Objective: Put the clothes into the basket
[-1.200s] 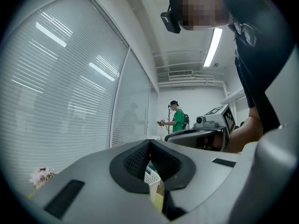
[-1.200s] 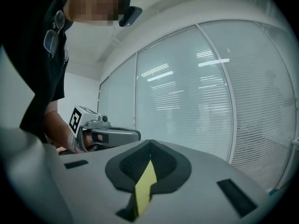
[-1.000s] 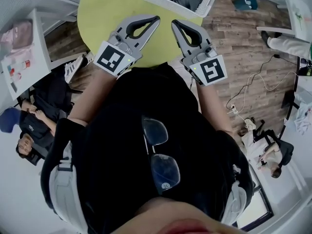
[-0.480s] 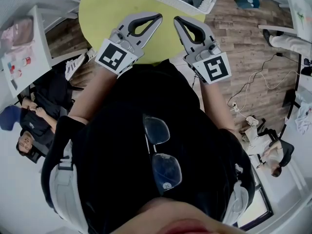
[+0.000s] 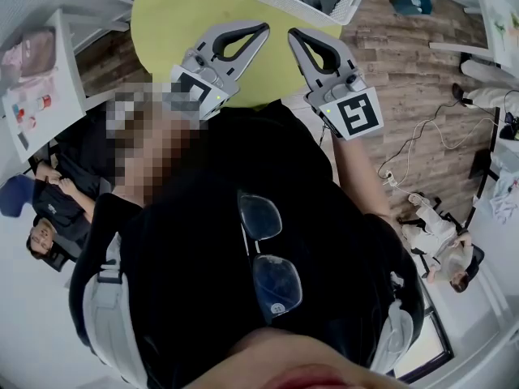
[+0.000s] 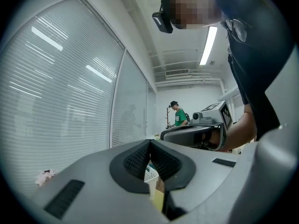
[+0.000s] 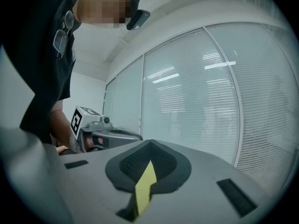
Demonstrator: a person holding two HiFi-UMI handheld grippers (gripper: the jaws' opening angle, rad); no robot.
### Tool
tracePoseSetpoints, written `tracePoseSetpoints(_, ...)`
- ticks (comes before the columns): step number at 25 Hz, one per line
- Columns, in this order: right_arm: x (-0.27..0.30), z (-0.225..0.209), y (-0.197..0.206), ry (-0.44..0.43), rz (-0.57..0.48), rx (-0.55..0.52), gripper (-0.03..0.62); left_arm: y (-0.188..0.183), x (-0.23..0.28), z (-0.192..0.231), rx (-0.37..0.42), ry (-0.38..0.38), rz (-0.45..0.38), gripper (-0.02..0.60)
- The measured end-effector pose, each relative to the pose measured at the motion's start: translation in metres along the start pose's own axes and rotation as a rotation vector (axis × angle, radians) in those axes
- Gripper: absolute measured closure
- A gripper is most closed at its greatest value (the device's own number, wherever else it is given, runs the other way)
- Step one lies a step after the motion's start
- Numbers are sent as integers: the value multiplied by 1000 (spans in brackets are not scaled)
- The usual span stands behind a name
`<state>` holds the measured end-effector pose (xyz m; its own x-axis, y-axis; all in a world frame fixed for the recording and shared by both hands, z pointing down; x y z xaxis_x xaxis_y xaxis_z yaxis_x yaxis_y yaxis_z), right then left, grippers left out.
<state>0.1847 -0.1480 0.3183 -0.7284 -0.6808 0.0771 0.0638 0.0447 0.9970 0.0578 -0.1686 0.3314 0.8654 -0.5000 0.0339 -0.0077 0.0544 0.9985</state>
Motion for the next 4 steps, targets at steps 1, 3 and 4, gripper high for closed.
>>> tracePoseSetpoints(1,1,0,0,0,-1,-3,571,0,0,0,0,-1,1,571)
tracePoseSetpoints(3,2,-1,-1,-2,-5,-10,571,1,0,1,1,-3,4,571)
tracePoseSetpoints(4,3,-1,-2,-2,-7,-12,571,1,0,2,2,-3,5,571)
Point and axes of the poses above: the fingertips, and each gripper's own axes: x forward along the fingers, z to its left, y out of its underside, the point moved 6 cm from there along -x, backward along the fingers
